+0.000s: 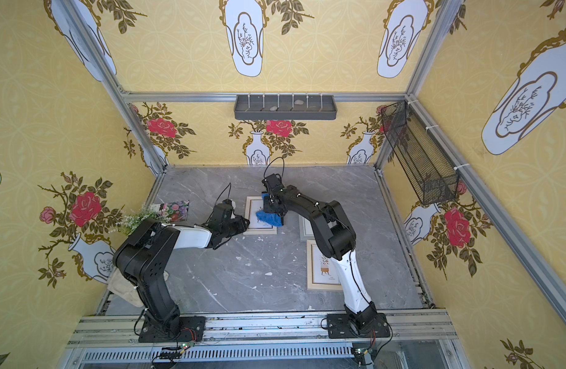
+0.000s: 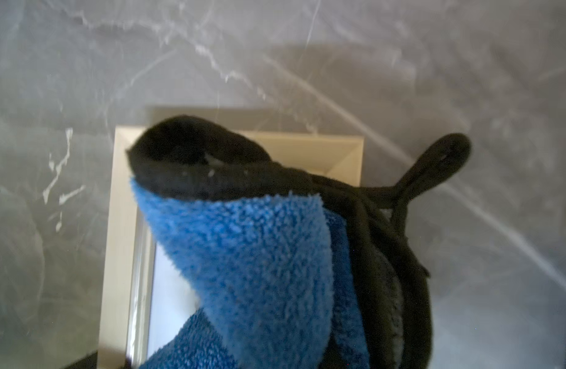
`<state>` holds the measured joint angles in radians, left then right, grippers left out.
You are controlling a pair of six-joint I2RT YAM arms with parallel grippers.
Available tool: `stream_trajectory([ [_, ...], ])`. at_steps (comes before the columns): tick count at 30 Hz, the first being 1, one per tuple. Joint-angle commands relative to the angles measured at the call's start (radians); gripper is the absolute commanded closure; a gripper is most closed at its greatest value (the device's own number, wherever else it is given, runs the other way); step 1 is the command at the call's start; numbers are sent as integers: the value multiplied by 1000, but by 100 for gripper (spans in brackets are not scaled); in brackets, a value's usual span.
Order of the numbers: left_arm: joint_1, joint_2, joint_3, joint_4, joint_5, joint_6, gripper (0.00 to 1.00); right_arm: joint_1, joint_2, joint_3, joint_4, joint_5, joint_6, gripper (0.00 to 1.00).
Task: Wipe the picture frame with a cloth
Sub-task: Wipe the dirt from the picture frame.
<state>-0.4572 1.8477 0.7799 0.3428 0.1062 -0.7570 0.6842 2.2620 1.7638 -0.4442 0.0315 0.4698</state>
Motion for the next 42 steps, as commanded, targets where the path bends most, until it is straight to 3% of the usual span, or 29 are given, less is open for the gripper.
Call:
stream_trajectory([
  [1,6,28,-37,-503,-121,-13,78,20,17,14,-68,23,-30,85],
  [8,6,38,-32,-498,-112,-15,78,107,-153,-227,-49,8,41,83],
  [12,6,40,-35,-495,-111,-10,78,119,-160,-262,-5,-39,64,82],
  [19,5,39,-48,-476,-94,-11,78,22,5,-67,72,-119,36,85],
  [24,5,39,-48,-480,-96,-15,78,3,110,86,50,-96,-4,86],
  [32,5,36,-50,-479,-102,-18,78,68,92,34,82,-128,-9,84],
  [38,5,41,-57,-476,-108,-16,78,36,172,153,54,-128,-5,85],
  [42,6,43,-55,-484,-114,-20,78,14,158,166,-4,-39,-14,85],
])
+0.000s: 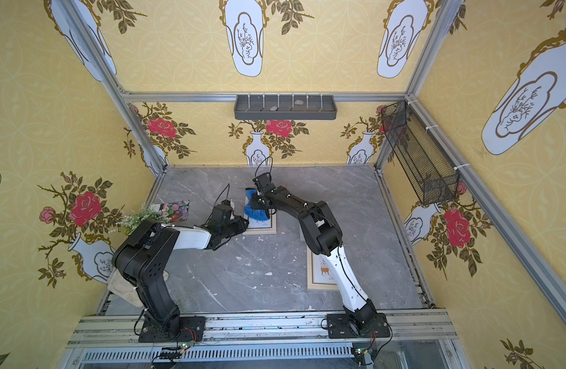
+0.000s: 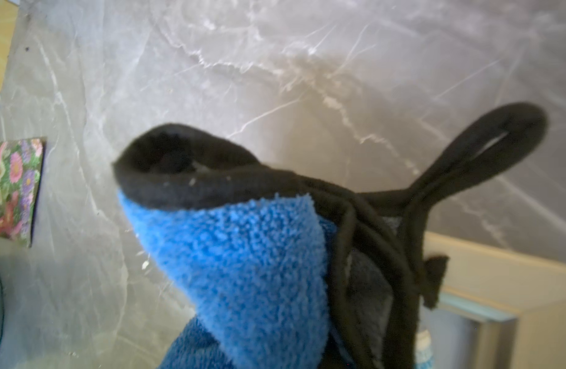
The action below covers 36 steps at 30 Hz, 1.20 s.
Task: Wipe the picture frame with a cloth
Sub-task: Wipe the dirt from the picture frame.
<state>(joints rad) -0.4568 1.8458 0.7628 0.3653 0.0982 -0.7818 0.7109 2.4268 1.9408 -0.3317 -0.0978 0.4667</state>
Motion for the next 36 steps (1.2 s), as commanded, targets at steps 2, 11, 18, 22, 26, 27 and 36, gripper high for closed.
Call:
stream_trajectory([
  [2,6,42,-37,-508,-107,2,78,-30,-45,-66,-120,121,-11,85],
  [11,6,42,-26,-513,-112,-2,78,57,-122,-158,-128,74,13,85],
  [18,6,44,-19,-519,-109,5,78,59,-162,-222,-150,57,64,85],
  [22,6,43,-16,-523,-112,4,78,3,-241,-341,-141,97,70,85],
  [26,6,46,-10,-524,-111,3,79,48,-242,-312,-151,81,57,85],
  [27,6,46,-9,-525,-111,3,79,68,-233,-293,-149,70,57,85],
  [36,6,42,-17,-528,-118,3,79,84,-204,-278,-155,39,99,85],
])
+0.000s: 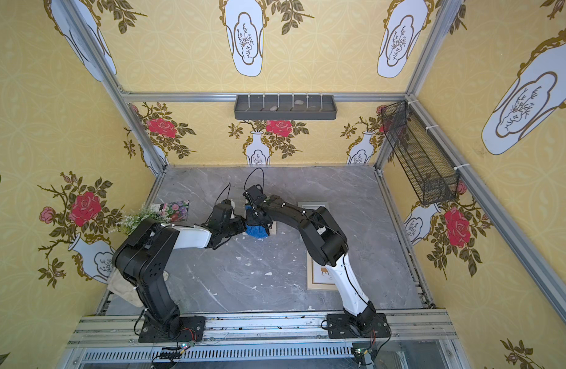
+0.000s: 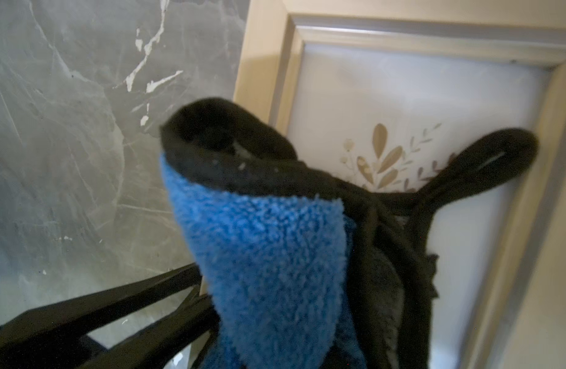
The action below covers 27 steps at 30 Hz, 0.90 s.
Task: Wipe the picture frame with a cloth
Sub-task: Wipe the dirt from the picture frame.
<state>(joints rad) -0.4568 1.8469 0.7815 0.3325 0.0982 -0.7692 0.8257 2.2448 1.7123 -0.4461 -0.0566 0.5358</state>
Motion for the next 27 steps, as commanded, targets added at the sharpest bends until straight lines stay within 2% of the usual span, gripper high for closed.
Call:
stream_trajectory([
  [1,6,40,-36,-496,-119,-10,79,-48,-41,-85,-41,12,35,85],
  [4,7,41,-38,-496,-121,-12,79,-81,-99,-165,-44,56,26,85],
  [7,7,41,-36,-494,-123,-14,79,-66,-119,-175,-47,70,13,85],
  [14,7,44,-37,-496,-125,-20,79,43,-35,-47,-38,-10,31,86],
  [18,7,39,-43,-498,-131,-19,79,5,-57,-98,-28,-10,53,86],
  [22,8,37,-46,-497,-133,-21,79,-41,-132,-200,-26,42,46,86],
  [27,9,39,-41,-498,-134,-25,79,6,-141,-190,-13,28,32,86],
])
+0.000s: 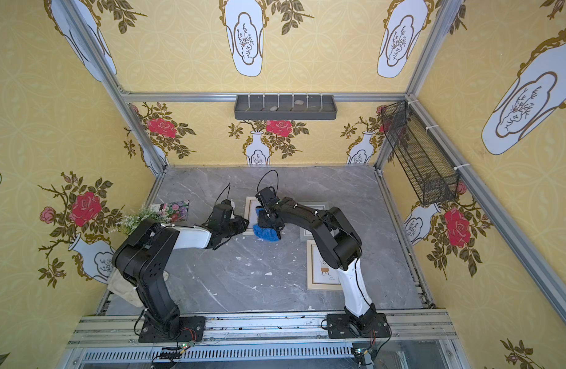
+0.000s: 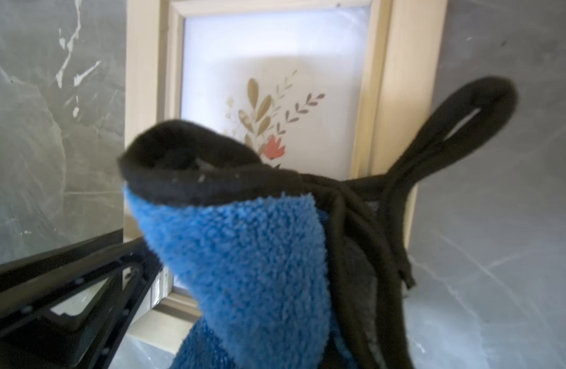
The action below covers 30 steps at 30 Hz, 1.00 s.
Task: Wipe the picture frame with a cloth
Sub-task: Wipe the dirt from the picture frame.
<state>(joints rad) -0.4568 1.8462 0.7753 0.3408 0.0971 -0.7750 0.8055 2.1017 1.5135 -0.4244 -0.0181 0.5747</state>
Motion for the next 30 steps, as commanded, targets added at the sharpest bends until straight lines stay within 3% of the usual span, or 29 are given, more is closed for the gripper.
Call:
stream_trajectory([
  [1,9,39,-34,-506,-134,-20,79,46,15,27,-29,-26,-5,86],
  [6,9,40,-35,-509,-135,-20,79,77,69,90,-15,-116,19,86],
  [13,10,38,-43,-504,-135,-21,79,-32,-41,-102,-42,-7,39,87],
  [16,10,41,-43,-499,-134,-22,79,-25,-53,-98,-80,50,25,88],
  [23,10,42,-40,-505,-137,-21,79,71,11,20,-15,-87,38,88],
  [30,12,36,-44,-507,-140,-20,79,-9,-60,-97,-29,-40,37,87],
])
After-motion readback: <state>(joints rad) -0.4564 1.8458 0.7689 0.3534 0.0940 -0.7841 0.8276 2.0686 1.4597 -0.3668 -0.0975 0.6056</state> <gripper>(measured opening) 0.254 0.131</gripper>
